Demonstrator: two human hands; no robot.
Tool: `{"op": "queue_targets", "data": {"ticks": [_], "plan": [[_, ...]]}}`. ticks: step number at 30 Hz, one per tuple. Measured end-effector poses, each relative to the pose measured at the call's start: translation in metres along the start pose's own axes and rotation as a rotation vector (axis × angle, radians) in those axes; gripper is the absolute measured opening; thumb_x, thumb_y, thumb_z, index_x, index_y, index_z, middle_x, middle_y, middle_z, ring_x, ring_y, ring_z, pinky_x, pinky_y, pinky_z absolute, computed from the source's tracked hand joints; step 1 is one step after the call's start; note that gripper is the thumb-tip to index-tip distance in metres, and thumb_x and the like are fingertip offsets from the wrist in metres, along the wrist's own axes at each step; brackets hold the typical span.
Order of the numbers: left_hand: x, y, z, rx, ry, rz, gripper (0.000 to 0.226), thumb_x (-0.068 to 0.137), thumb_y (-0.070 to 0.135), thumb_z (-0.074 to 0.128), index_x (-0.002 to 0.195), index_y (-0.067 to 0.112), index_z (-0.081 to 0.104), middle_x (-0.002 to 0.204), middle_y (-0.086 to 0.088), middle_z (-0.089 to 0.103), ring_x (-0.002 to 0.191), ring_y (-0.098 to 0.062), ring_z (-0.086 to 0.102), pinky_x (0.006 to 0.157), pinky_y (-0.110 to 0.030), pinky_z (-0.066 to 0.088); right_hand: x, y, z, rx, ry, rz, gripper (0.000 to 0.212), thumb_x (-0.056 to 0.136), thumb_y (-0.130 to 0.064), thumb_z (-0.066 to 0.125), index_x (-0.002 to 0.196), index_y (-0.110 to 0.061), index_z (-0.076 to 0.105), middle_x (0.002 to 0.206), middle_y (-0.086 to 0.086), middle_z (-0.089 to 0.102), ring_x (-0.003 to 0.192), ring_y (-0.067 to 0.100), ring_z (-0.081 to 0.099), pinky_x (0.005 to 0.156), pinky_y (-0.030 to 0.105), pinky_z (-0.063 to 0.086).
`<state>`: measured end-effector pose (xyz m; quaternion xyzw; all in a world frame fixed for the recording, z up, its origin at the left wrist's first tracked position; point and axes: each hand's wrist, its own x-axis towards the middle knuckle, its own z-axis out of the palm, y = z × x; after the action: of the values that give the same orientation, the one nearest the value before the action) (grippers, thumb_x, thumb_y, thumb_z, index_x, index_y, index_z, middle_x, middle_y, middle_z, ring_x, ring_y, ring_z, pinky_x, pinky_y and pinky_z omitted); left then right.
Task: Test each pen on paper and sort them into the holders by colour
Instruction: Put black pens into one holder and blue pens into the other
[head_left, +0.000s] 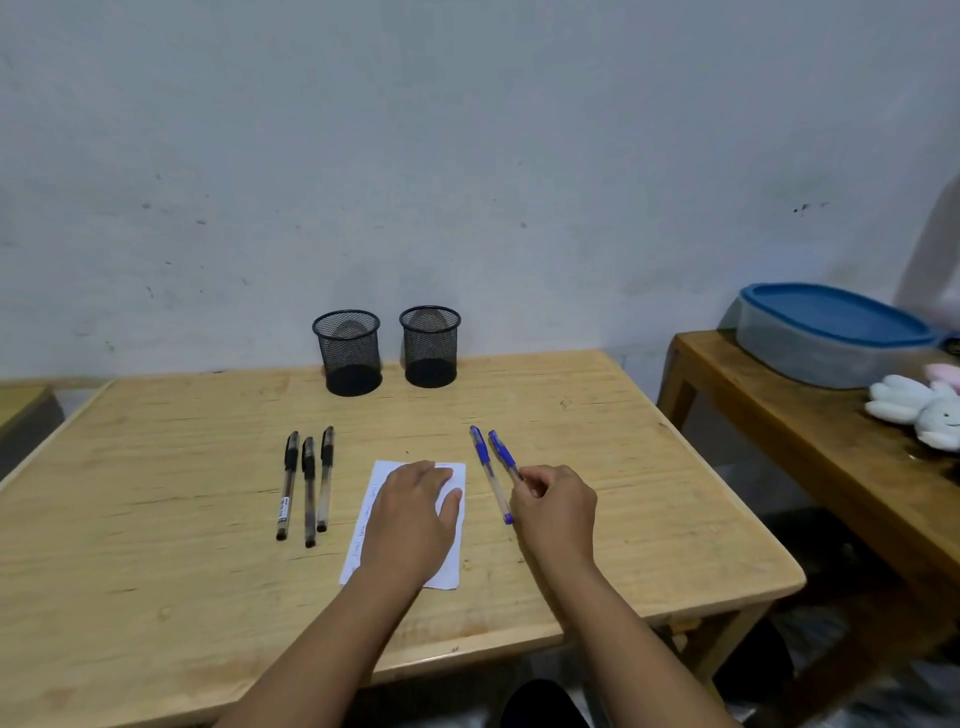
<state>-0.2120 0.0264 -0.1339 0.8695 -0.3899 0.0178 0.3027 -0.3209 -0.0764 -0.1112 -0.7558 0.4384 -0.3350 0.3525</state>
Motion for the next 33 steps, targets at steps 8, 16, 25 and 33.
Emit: {"op": "queue_targets", "data": {"ticks": [8, 16, 25, 33], "plan": [[0.0, -0.001, 0.002, -0.008, 0.02, 0.01, 0.038, 0.093, 0.037, 0.043, 0.127, 0.022, 0.05, 0.138, 0.002, 0.047, 0.131, -0.015, 0.033, 0.107, -0.03, 0.029, 0.008, -0.003, 0.004, -0.082, -0.057, -0.044, 0.02, 0.085, -0.011, 0.055, 0.091, -0.007, 0.074, 0.087, 0.008, 0.064, 0.071, 0.013, 0.054, 0.061, 0.021, 0.039], [-0.001, -0.001, 0.0, -0.032, 0.037, 0.017, 0.038, 0.093, 0.035, 0.043, 0.126, 0.02, 0.051, 0.136, 0.002, 0.048, 0.13, -0.014, 0.033, 0.105, -0.026, 0.029, 0.006, -0.002, 0.007, -0.112, -0.061, -0.081, 0.021, 0.086, -0.014, 0.053, 0.075, -0.007, 0.069, 0.08, 0.009, 0.062, 0.068, 0.014, 0.052, 0.052, 0.018, 0.034], [-0.006, -0.005, -0.038, -0.21, 0.187, -0.044, 0.027, 0.09, 0.032, 0.05, 0.116, 0.026, 0.056, 0.124, 0.009, 0.055, 0.118, -0.008, 0.044, 0.092, -0.019, 0.03, 0.006, -0.016, 0.003, -0.133, -0.072, -0.136, 0.024, 0.087, -0.019, 0.054, 0.104, -0.008, 0.066, 0.093, 0.007, 0.057, 0.088, 0.019, 0.053, 0.07, 0.025, 0.036], [0.018, -0.06, -0.08, -0.062, 0.244, -0.399, 0.042, 0.086, 0.039, 0.052, 0.122, 0.018, 0.05, 0.132, -0.012, 0.048, 0.126, -0.03, 0.035, 0.099, -0.041, 0.036, 0.022, -0.034, 0.018, -0.276, -0.125, -0.16, 0.041, 0.087, -0.031, 0.056, 0.126, -0.021, 0.052, 0.116, 0.005, 0.053, 0.11, 0.019, 0.047, 0.075, 0.026, 0.04]]}}
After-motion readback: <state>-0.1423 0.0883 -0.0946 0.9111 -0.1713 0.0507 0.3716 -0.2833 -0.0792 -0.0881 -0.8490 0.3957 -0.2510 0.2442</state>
